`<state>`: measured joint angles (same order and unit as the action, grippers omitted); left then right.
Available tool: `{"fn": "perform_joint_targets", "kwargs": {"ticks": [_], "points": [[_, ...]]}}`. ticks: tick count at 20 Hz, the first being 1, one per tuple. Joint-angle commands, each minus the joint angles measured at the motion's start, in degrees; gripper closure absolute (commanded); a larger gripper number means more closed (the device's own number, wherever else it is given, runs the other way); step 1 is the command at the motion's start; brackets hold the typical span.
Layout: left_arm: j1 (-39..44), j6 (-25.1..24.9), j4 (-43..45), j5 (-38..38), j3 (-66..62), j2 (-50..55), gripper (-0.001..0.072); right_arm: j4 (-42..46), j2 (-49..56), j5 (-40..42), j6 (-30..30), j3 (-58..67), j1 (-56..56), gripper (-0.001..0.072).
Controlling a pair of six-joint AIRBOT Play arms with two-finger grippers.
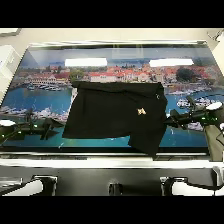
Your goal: Fold the clothes and pants, and hang the long-sleeved shirts on hangers.
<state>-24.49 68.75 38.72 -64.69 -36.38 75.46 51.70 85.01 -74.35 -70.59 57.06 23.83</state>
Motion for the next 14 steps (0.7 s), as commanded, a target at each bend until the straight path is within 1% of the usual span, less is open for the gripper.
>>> {"fn": "perform_joint_targets", "kwargs": {"ticks": [1,3,7,9,12,13,14], "points": [[-0.4,-1.9,-0.8,-1.1,4.4,-0.5,0.0131,-0.1,-0.2,-0.7,-0.6,0.0,-0.1,0.0678],[-0.4,-1.9,-0.6,-2.1,5.3,-0.5,0.0131,-0.1,-0.3,-0.7,-0.6,0.0,-0.1,0.0678],[-0.4,-1.9,-0.8,-1.2,5.7,-0.2,0.0131,0.0,-0.3,-0.7,-0.5,0.0,-0.1,0.0678],[-0.4,-1.7,-1.2,0.3,5.7,-0.2,0.0131,0.0,-0.3,-0.6,-0.5,0.0,-0.1,0.0678],[1.4,-1.7,-4.4,3.0,5.7,-0.2,0.0134,-0.1,-0.3,-0.5,-0.6,0.0,-0.1,0.0678],[2.7,-1.8,-5.2,3.9,5.7,-0.2,0.0226,-0.1,-0.3,-0.5,-0.6,0.0,-0.1,0.0678],[4.2,-1.8,-5.6,4.6,5.7,-0.2,0.0428,-0.4,-0.3,-0.6,-0.5,0.0,-0.1,0.0678]]}}
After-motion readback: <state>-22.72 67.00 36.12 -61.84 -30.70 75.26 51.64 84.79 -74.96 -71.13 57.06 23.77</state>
